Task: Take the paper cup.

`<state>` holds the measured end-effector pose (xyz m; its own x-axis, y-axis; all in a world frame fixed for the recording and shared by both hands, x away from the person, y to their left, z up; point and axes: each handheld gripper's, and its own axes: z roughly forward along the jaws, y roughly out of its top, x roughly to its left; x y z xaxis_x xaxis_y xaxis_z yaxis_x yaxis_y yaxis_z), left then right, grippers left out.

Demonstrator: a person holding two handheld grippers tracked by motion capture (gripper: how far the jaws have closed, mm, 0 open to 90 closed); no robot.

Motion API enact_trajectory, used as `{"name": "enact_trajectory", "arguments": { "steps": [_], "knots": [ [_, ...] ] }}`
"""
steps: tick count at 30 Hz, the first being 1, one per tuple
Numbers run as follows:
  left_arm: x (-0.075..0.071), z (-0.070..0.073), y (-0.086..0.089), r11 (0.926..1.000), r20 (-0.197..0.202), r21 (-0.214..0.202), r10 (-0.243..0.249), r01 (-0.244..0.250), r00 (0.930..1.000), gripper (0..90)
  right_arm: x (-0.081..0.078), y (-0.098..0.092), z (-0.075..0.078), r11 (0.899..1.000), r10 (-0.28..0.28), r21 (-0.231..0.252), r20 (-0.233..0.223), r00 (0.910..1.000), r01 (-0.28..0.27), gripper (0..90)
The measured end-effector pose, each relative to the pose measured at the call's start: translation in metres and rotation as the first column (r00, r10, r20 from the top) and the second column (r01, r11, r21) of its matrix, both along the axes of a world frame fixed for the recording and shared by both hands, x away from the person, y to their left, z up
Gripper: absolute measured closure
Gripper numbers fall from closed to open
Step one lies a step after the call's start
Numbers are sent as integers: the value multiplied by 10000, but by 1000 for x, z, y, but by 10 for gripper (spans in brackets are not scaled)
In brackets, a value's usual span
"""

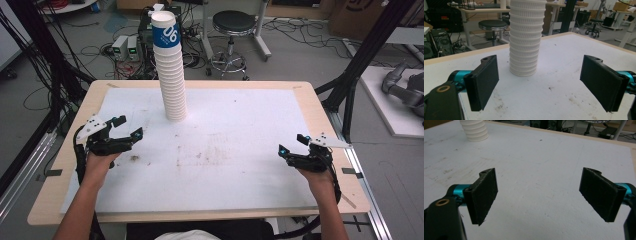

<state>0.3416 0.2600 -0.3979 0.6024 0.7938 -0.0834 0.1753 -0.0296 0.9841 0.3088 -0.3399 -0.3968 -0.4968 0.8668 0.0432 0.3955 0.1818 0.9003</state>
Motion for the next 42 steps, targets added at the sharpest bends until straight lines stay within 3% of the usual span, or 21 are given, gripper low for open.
{"name": "enact_trajectory", "arguments": {
  "steps": [8,14,19,25,32,33,35,36,42],
  "knots": [
    [2,-1,-4,10000,-37,-71,-67,66,10000,152,-1,-4,-1,9999,-114,102,1,9999,114,154],
    [3,-2,-8,9995,-143,164,-277,280,9995,152,0,0,-1,10000,18,25,-54,10000,-18,154],
    [-1,-2,-8,9992,-223,99,-381,383,9990,152,6,9,-1,9996,62,285,-131,9999,-58,154],
    [-2,-3,-6,9990,-371,167,-399,406,9985,152,18,32,8,9971,744,181,-5,9972,-744,153],
    [-2,-4,-5,9991,-427,133,-397,403,9983,152,47,61,25,9919,1255,189,116,9920,-1257,154],
    [-2,-4,-5,9991,-427,159,-397,405,9983,152,61,75,30,9879,1545,139,83,9880,-1546,154],
    [-2,-4,-5,9992,-426,120,-377,382,9984,152,67,82,34,9856,1683,128,180,9856,-1685,154],
    [-2,-4,-5,9991,-425,138,-389,395,9983,152,79,96,41,9800,1960,302,192,9804,-1965,154],
    [-1,-5,-4,9993,-482,-5,-370,370,9982,152,111,139,59,9579,2853,318,31,9584,-2852,154]
  ]
}}
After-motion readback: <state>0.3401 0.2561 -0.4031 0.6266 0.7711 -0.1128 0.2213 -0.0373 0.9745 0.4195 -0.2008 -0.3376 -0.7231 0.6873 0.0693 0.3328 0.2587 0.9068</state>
